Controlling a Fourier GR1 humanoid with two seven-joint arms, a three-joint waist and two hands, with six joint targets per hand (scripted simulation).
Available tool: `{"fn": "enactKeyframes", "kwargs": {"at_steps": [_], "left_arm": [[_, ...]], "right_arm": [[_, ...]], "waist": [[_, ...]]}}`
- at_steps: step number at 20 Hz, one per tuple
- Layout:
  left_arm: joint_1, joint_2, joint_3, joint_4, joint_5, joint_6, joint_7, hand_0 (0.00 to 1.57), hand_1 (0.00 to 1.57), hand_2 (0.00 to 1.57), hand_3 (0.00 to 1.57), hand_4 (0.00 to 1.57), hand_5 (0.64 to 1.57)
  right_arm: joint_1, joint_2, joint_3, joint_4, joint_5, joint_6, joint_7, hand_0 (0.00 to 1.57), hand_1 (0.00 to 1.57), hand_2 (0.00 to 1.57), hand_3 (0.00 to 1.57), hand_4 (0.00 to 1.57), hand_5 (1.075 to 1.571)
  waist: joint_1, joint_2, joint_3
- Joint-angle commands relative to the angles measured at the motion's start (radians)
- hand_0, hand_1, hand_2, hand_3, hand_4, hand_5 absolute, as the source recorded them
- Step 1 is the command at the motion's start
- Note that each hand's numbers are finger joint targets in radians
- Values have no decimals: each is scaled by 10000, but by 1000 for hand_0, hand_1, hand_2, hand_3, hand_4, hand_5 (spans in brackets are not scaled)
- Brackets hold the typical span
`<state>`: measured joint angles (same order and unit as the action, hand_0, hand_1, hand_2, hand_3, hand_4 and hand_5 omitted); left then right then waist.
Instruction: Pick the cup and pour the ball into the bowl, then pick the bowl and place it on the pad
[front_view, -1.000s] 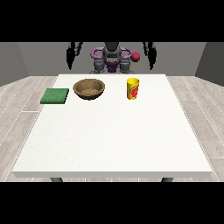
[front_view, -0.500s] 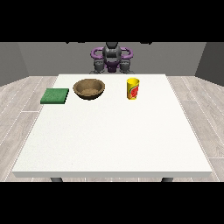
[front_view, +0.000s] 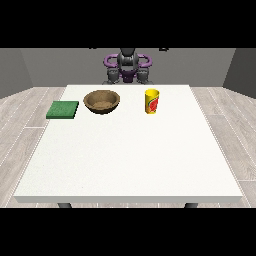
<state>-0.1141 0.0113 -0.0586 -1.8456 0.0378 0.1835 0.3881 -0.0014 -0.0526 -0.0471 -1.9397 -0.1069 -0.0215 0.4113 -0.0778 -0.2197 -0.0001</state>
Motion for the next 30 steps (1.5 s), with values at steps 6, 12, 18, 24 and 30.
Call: {"fn": "enactKeyframes", "kwargs": {"at_steps": [6,12,18,24,30], "left_arm": [[-1328,204,671,1587,-415,-138,-3398,0,0,0,0,548,1526],[-1045,313,833,2956,-612,-415,-5483,0,0,0,0,528,1491],[-1472,507,1468,5691,-309,-990,-7411,0,0,0,0,187,1472],[-2616,743,1987,7809,-54,-1232,-7839,0,0,0,0,108,1436],[-3185,646,2235,9767,-224,-976,-9227,0,0,0,0,189,1423]], "right_arm": [[-981,329,79,530,158,135,-2215,0,0,0,87,712,1545],[-1415,-323,-1109,1497,-733,935,-3615,0,0,0,0,692,1551],[-1432,-605,-1272,1569,-746,1109,-3729,0,0,0,0,676,1559],[-1243,-1083,-1817,2691,-1139,1780,-4167,0,0,0,0,665,1559],[-1645,-1391,-1995,2873,-1452,1878,-3822,0,0,0,0,671,1563]], "waist": [[-197,3464,-2],[-121,4546,1],[-391,4650,-3],[-406,4133,0],[-533,4120,-3]]}}
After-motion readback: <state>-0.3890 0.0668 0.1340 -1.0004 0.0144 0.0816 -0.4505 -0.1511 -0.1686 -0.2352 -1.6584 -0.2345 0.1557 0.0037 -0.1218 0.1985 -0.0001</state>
